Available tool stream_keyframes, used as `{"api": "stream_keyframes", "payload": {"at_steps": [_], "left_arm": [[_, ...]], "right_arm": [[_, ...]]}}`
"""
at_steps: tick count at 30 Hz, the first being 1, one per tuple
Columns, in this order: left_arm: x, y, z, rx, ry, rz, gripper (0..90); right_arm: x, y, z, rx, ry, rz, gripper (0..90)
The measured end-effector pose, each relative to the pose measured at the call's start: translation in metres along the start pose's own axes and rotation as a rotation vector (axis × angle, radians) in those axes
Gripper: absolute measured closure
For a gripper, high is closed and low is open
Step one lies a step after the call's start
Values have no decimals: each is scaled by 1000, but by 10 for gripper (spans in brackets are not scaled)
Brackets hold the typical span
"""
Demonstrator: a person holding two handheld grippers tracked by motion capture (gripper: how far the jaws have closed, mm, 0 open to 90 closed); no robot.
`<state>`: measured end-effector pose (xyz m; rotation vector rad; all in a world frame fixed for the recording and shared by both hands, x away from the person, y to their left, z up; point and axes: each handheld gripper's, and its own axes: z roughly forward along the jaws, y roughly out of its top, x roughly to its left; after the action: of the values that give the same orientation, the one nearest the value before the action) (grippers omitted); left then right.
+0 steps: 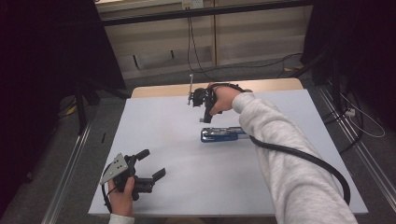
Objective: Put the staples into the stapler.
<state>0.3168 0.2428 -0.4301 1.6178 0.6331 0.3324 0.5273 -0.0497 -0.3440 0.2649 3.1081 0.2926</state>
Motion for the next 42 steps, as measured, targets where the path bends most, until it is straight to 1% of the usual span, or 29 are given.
{"api": "stream_keyframes", "payload": {"at_steps": [1,6,8,11,14,15,16,19,21,24,29,30,33,34,35,38,39,40,42], "left_arm": [[0,0,0,-2,-1,-2,20],[0,0,1,-1,0,-1,20],[0,0,1,-2,1,-2,20],[0,0,1,2,1,0,20],[0,0,1,3,0,0,20],[0,0,1,4,2,7,20],[0,0,1,6,-2,1,20],[0,0,1,7,-1,3,20],[0,0,1,7,-1,3,20],[0,0,1,6,0,3,20],[0,0,1,7,-1,3,20],[0,0,1,7,0,4,20],[0,0,1,5,0,3,20],[0,0,1,5,-1,2,20],[0,0,1,5,0,3,20],[0,0,1,6,1,4,21],[0,0,1,8,0,4,21],[0,0,1,7,1,7,21],[0,0,1,8,1,5,21]], "right_arm": [[0,0,0,9,4,5,784],[-1,-3,2,-3,4,-1,784],[0,-3,2,-11,9,7,784],[-1,-5,4,-4,11,7,784],[-1,-6,5,-10,10,4,784],[-1,-7,5,-6,10,9,784],[-1,-7,6,-8,9,9,784],[-1,-8,7,-11,11,6,784],[-1,-9,9,-25,13,14,784],[-1,-10,11,-22,15,16,784],[-1,-11,12,-30,17,15,784],[-1,-12,12,-27,17,8,784],[0,-12,15,-24,20,20,784],[-1,-12,15,-25,19,14,784],[0,-12,16,-21,19,19,784],[0,-13,19,-34,18,17,784],[0,-13,19,-33,16,18,784],[0,-13,19,-20,21,15,784],[0,-14,21,-24,17,8,784]]}}
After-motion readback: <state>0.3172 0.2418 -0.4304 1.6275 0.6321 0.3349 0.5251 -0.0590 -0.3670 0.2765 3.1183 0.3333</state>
